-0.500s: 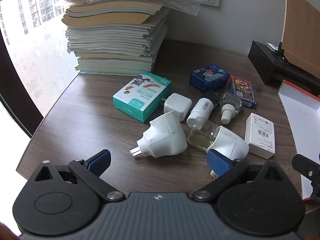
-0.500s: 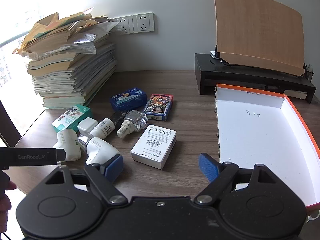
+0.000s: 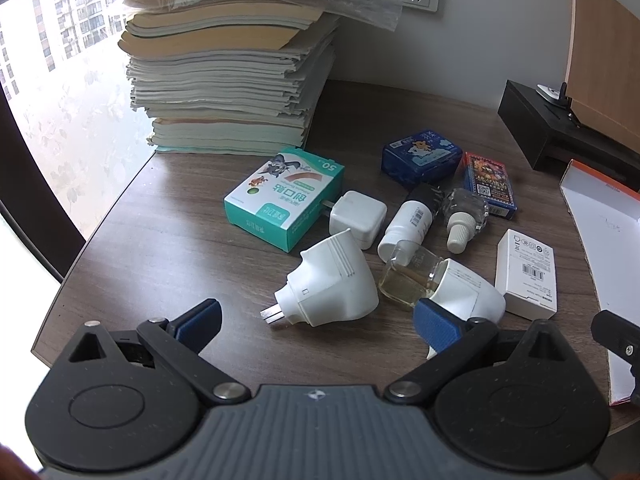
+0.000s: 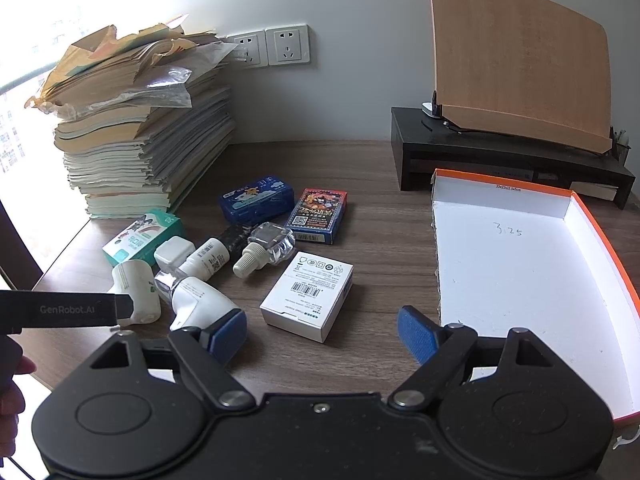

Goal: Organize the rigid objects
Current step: 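Move the left gripper toward the white plug diffuser while the right gripper approaches the white adapter box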

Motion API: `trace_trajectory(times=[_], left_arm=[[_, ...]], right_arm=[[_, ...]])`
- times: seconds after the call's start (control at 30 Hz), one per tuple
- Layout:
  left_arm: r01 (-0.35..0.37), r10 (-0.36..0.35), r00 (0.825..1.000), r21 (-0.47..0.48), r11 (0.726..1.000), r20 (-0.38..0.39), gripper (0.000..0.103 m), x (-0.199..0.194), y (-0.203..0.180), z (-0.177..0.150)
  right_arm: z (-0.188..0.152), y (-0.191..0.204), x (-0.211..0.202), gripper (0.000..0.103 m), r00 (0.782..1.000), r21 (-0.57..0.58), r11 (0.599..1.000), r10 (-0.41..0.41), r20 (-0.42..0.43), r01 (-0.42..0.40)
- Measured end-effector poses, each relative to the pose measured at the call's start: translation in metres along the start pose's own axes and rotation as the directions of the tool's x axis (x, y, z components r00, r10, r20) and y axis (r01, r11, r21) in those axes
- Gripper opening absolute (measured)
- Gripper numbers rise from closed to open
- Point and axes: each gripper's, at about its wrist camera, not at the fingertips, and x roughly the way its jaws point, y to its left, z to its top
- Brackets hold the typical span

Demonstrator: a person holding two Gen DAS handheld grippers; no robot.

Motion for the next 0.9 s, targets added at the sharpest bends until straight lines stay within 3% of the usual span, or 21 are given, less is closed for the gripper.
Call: trace_trajectory(times=[0.9], left_arm=[[0.030,-0.029,1.000,0.055,0.998,-0.010,0.103,0.028,0.006,0.003]], right_arm=[[0.000,0.004,0.019,0.097,1.000,0.024,1.000,0.006,-0.003,-0.006]])
